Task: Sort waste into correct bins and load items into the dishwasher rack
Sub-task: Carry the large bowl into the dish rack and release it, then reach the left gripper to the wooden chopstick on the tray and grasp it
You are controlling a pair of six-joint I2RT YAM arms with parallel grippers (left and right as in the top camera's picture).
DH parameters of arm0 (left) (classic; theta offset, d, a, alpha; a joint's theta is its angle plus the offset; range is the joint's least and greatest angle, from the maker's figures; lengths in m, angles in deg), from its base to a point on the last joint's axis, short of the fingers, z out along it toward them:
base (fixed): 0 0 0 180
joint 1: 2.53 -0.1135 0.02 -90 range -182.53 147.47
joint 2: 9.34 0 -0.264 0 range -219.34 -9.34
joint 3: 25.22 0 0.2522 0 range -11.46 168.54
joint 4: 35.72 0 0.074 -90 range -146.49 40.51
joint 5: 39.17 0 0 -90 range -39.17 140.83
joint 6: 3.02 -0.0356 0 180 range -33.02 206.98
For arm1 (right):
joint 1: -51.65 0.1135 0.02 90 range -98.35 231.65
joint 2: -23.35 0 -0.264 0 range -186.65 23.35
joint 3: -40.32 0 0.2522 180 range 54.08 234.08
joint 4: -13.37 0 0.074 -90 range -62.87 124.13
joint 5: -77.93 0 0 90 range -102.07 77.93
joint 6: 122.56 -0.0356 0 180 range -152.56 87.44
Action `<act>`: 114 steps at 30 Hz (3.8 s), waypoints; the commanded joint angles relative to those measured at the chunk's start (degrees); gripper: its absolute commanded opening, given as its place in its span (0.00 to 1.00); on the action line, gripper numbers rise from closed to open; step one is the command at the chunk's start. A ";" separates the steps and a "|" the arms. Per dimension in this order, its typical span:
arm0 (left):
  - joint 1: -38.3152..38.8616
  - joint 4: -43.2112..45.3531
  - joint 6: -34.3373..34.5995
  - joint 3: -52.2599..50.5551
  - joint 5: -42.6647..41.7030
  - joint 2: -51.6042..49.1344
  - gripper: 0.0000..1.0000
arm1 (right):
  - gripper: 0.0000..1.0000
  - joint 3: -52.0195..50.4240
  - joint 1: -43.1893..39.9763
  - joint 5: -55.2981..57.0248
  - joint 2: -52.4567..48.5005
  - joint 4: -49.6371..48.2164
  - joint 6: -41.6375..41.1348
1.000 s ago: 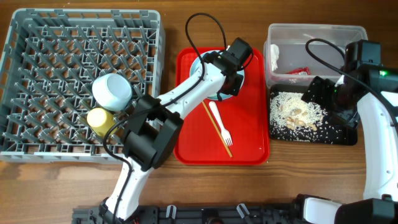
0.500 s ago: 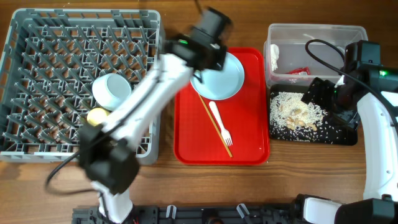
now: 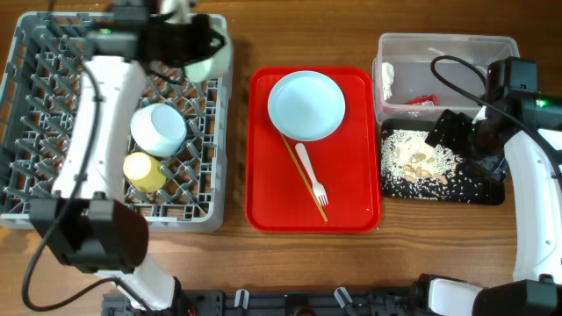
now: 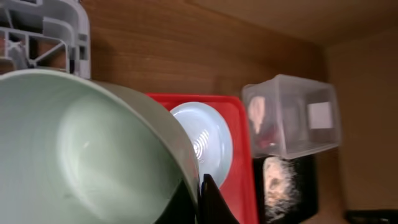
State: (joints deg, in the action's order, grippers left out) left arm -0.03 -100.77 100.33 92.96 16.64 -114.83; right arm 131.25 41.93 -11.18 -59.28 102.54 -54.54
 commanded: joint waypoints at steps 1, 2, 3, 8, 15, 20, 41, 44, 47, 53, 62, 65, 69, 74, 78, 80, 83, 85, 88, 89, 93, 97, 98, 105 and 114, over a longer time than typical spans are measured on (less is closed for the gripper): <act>-5.99 -0.02 -1.38 -0.33 -17.11 -3.61 0.04 | 1.00 0.35 -0.28 -0.70 0.68 -0.04 0.96; -7.34 -0.02 -1.36 -0.33 -19.63 -4.85 0.04 | 1.00 0.35 -0.28 -0.70 0.68 -0.07 0.98; -8.07 -0.02 -1.36 -0.33 -20.98 -5.60 0.04 | 1.00 0.35 -0.28 -0.70 0.68 -0.11 0.96; -11.52 0.00 -1.33 -0.33 -29.11 -11.61 0.04 | 1.00 0.35 -0.28 -0.70 0.68 -0.11 0.98; -14.67 -0.04 -1.33 -0.33 -30.73 -16.26 0.04 | 1.00 0.35 -0.28 -0.70 0.68 0.04 0.98; -17.49 -0.74 -1.33 -0.33 -30.73 -18.08 0.04 | 1.00 0.35 -0.28 -0.68 0.68 0.07 0.98; -29.59 -11.04 -1.36 -0.33 -14.88 -18.14 1.00 | 1.00 0.35 -0.28 -0.70 0.68 0.17 0.96; -31.12 -11.23 -1.33 -0.33 -14.78 -17.38 1.00 | 1.00 0.35 -0.28 -0.70 0.68 0.48 1.01; -32.28 -11.10 -1.36 -0.31 -14.75 -14.99 1.00 | 1.00 0.35 -0.28 -0.70 0.68 0.37 0.98; -32.28 -9.38 -1.29 -0.26 -13.40 -6.51 1.00 | 1.00 0.35 -0.28 -0.94 0.68 0.37 0.96; -20.33 -18.18 1.55 -0.26 4.94 5.86 1.00 | 1.00 0.35 -0.28 -0.94 0.68 0.46 0.98; -12.85 -22.32 5.20 -0.26 12.22 6.84 1.00 | 1.00 0.35 -0.28 -0.94 0.68 0.46 1.01; -3.10 -22.47 5.16 -0.26 13.49 6.71 1.00 | 1.00 0.35 -0.28 -0.94 0.68 0.66 1.03; 8.96 -16.44 5.14 -0.26 14.99 6.25 1.00 | 1.00 0.35 -0.28 -0.94 0.68 0.92 0.92; 17.09 -12.26 5.14 -0.28 24.57 4.76 1.00 | 1.00 0.35 -0.28 -0.94 0.68 0.92 0.87; 21.22 -10.16 5.07 -0.28 29.07 3.50 1.00 | 1.00 0.35 -0.28 -0.94 0.68 0.92 0.90; 26.64 -8.87 5.18 -0.28 32.57 1.42 1.00 | 1.00 0.35 -0.28 -0.92 0.68 0.92 0.92; 29.24 -9.90 8.81 -0.28 32.57 0.15 1.00 | 1.00 0.35 -0.28 -0.90 0.66 0.92 1.01; 32.13 -15.26 20.20 -0.28 32.54 -1.40 1.00 | 1.00 0.35 -0.28 -0.90 0.68 0.92 0.98; 32.89 -17.49 23.89 -0.28 32.57 -2.01 1.00 | 1.00 0.35 -0.28 -0.90 0.66 0.92 0.98; 34.97 -24.26 33.24 -1.09 32.54 -3.96 1.00 | 1.00 0.35 -0.28 -0.90 0.68 0.85 0.98; 35.69 -23.76 40.61 -5.99 32.54 -4.15 1.00 | 1.00 0.35 -0.28 -0.90 0.68 0.76 0.98; 35.69 -22.77 41.81 -7.54 32.54 -4.15 1.00 | 1.00 0.35 -0.28 -0.90 0.68 0.81 1.01; 35.76 -11.74 46.90 -20.37 31.43 -4.15 1.00 | 1.00 0.35 -0.28 -0.90 0.68 0.85 0.98; 36.02 -1.01 45.44 -29.59 30.84 -4.17 1.00 | 1.00 0.35 -0.28 -0.92 0.68 0.85 0.96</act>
State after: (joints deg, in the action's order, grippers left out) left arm 35.69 -103.13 144.78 65.40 47.80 -118.33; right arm 131.25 41.93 -11.62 -59.28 103.40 -54.10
